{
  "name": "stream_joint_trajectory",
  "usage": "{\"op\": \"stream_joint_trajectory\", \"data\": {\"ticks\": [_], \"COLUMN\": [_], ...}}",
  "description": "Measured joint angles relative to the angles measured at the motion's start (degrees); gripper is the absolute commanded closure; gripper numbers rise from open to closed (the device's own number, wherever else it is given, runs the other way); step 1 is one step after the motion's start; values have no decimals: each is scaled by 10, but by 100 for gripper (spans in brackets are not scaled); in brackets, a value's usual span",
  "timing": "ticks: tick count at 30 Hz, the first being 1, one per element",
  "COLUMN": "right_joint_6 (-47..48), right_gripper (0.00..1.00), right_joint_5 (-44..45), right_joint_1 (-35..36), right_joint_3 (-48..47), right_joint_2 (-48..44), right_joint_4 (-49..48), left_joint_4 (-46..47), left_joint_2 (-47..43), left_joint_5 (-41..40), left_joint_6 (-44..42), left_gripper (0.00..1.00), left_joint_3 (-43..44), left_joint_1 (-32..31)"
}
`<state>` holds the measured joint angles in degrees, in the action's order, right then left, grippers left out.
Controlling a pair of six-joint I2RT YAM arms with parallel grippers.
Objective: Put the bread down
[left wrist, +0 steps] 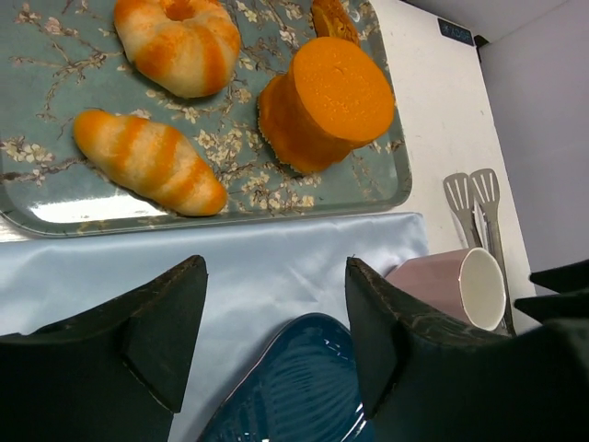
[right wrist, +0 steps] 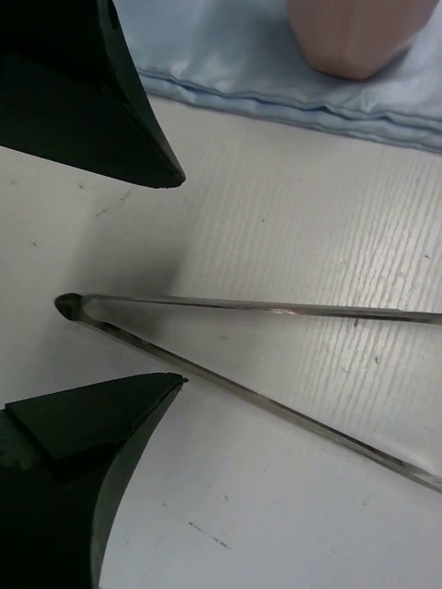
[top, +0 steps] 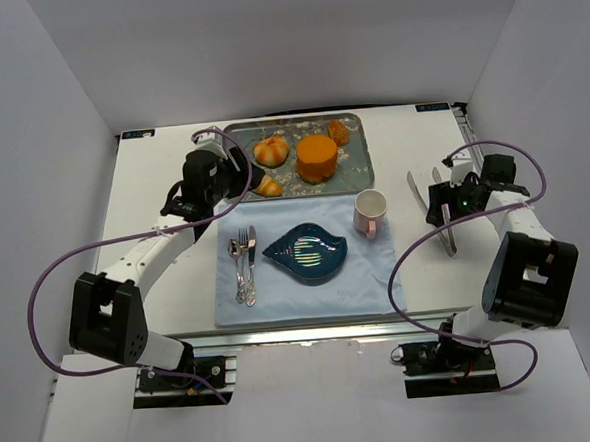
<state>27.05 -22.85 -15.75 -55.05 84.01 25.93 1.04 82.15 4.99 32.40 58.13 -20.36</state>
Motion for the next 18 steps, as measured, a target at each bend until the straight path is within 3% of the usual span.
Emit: {"op": "stream_joint_trajectory", "data": {"ticks": [18], "right_joint_6": [-68], "right_gripper": [15], "right_joint_5": [146], "right_joint_1": [64], "right_joint_3": [3], "right_joint_2": [107], "right_joint_4": [-115], "left_joint_4": [5], "left_joint_2": [-14], "left_joint_5": [-1], "left_joint_6": [4], "left_gripper": [28], "left_joint_3": [-16], "left_joint_1": [0]}}
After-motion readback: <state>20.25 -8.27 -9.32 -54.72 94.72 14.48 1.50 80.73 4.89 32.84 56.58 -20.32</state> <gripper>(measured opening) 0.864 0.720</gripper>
